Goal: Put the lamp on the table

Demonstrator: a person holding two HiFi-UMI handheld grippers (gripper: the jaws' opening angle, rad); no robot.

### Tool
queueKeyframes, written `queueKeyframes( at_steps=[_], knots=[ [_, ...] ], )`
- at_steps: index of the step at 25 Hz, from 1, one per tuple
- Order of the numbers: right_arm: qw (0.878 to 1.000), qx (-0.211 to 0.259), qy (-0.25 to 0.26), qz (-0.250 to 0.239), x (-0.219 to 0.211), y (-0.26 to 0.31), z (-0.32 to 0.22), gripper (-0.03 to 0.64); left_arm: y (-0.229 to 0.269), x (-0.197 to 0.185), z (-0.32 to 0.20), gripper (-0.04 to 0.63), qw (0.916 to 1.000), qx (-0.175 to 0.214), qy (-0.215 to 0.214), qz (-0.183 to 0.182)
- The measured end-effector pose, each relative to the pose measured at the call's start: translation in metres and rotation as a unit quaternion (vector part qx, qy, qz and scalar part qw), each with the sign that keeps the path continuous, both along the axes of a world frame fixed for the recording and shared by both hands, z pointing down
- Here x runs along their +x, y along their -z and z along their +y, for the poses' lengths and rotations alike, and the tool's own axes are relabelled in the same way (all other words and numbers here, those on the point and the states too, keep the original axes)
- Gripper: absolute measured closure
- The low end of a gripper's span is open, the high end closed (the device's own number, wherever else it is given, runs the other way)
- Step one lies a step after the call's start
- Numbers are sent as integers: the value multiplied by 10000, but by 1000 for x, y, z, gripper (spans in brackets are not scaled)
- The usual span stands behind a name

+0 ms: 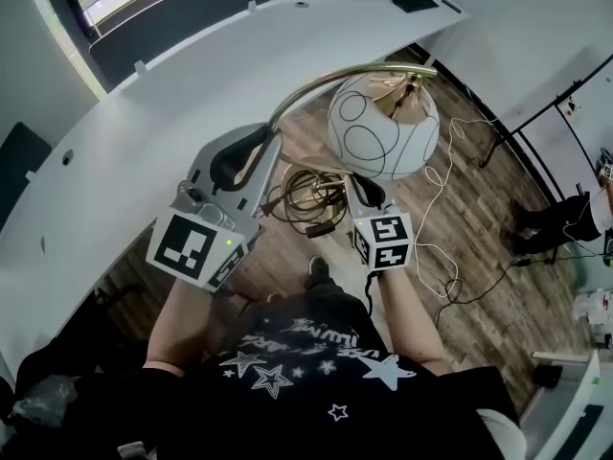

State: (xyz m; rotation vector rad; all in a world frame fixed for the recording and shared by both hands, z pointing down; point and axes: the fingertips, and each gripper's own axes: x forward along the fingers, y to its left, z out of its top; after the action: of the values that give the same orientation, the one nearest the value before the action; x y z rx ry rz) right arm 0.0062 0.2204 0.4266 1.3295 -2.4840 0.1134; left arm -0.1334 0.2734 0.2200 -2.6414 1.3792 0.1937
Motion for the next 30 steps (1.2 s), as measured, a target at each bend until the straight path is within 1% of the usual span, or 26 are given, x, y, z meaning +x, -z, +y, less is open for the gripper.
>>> queueKeyframes(
  at_steps=[3, 8, 14, 19, 25, 30],
  knots=[
    [9998, -80, -14, -189, 2, -1, 4, 568, 0, 3, 3, 562, 9999, 16, -107, -33],
    [9998, -176, -26, -123, 0, -12, 16, 568, -10, 2, 15, 562, 9999, 10, -129, -21],
    [9997, -215, -100, -79, -4, -12, 14, 568, -15, -8, 13, 562, 9997, -100, -205, -2],
    [9996, -281, -65, -23, -7, -22, 13, 568, -25, -10, 10, 563, 9997, -160, -157, -25],
    [9991, -414, 42, -83, -7, -35, -15, 568, -32, -4, -20, 563, 9995, -258, -98, -138],
    [9987, -462, 213, -75, 3, -36, -57, 568, -31, 9, -61, 563, 9993, -321, 19, -179]
  ],
)
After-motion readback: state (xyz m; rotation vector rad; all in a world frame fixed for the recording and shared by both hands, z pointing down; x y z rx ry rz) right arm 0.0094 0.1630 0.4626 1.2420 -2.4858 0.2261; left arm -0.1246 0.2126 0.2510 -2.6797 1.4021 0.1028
